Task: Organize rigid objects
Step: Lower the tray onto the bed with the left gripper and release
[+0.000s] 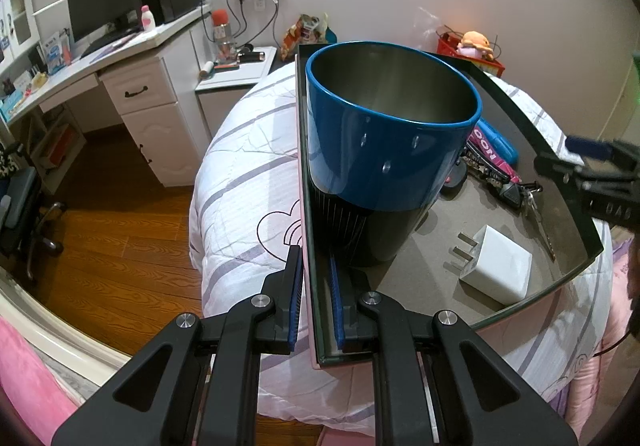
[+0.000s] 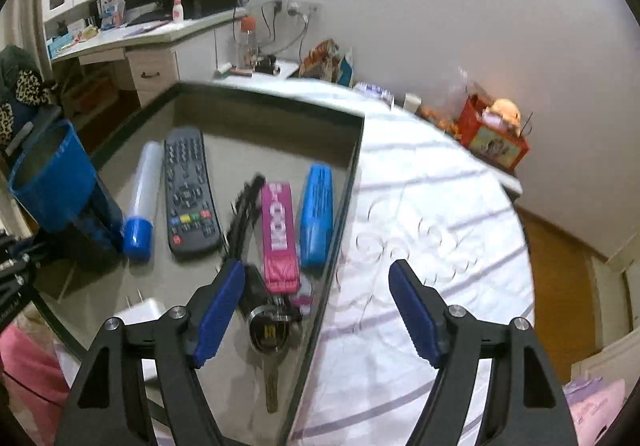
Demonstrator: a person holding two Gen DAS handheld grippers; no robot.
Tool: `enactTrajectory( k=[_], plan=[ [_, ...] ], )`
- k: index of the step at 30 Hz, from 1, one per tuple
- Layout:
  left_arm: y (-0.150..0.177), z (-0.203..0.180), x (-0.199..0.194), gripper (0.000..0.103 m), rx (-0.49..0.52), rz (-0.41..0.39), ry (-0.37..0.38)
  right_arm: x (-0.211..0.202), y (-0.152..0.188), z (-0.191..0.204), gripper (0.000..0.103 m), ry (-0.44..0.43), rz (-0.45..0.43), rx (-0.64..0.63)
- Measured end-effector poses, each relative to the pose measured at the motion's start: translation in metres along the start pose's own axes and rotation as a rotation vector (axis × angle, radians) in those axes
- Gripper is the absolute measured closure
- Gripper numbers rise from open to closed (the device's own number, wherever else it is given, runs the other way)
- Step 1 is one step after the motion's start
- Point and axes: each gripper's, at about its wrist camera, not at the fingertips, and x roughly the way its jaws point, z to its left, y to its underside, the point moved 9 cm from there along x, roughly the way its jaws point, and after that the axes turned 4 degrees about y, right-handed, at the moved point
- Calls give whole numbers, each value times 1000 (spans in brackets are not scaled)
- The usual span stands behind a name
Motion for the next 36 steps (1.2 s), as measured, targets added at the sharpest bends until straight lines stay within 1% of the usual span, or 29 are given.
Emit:
enactTrajectory(
  k=[1,2,3,4,5,6,7,8,10,13,19,25,30,36],
  plan=[
    [0,0,0,92,0,0,0,3,2,0,27,-17,14,4],
    [0,0,0,92,-1,0,-1,4,5,1,30,-35,21,7],
    [0,0,0,92,0,0,-2,7,7,3,36,-67,28,6],
    [0,0,0,92,-1,0,-3,8,10,5,55,-84,40,6],
    [-1,-1,0,92,-2,-1,-4,11,13,5,67,-90,53,9],
    [-1,0,-1,92,-2,-1,-4,12,15,3,73,-79,53,5],
    [-1,-1,-1,92,-3,-2,-4,12,16,1,82,-69,51,4],
    [-1,-1,-1,92,-3,-3,-2,13,17,-2,88,-74,51,10],
    [-2,-3,-1,89,2,-6,1,14,18,-4,88,-105,56,23],
    [-3,-5,-1,88,3,-4,-7,13,19,-2,88,-78,60,1],
    [-5,-15,0,87,15,-5,6,12,21,-7,88,-55,63,11],
    [-13,-39,9,85,43,1,28,14,23,-27,88,-38,72,53],
    [-20,-55,24,84,73,20,-9,17,23,-42,88,-33,72,77],
    [-26,-69,34,84,81,31,8,22,22,-57,88,-16,78,110]
  ],
)
